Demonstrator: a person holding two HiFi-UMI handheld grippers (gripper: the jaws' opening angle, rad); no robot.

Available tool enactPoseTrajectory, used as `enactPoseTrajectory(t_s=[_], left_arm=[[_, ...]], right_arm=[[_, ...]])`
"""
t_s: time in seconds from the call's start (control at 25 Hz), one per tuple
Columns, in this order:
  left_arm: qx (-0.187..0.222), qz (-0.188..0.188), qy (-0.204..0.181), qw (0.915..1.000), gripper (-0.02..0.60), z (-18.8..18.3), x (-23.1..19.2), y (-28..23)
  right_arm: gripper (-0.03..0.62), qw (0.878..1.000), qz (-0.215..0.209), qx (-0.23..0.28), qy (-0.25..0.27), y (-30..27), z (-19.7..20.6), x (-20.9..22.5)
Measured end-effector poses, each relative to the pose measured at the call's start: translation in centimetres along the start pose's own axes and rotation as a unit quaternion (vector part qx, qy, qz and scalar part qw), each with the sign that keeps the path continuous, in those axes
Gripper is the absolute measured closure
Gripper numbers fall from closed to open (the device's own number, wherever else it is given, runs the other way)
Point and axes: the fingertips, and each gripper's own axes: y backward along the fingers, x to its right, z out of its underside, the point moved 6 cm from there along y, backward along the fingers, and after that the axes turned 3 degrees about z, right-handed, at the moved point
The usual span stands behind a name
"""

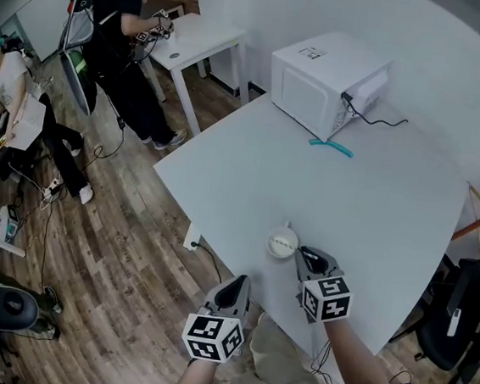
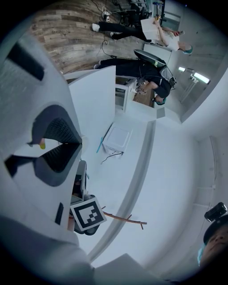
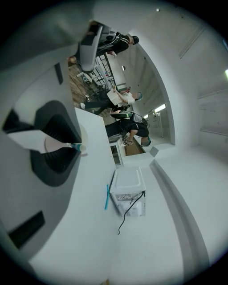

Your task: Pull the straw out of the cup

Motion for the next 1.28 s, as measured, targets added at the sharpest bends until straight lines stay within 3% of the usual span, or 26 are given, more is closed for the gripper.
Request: enactPoseTrajectory(t_s=[0.76,1.28], left_arm=[[0.020,0.001,0.000,0.9998,0.563,-1.0,1.0,1.2],[0.031,0.000,-0.007,0.9995,0.563,-0.7,2.9,3.4]], right_arm=[[0.551,1.000,-0.003,0.019,0.011,1.8,-1.8,-0.7],[0.551,0.998,-0.001,0.057,0.024,6.5,-3.2,-2.3]])
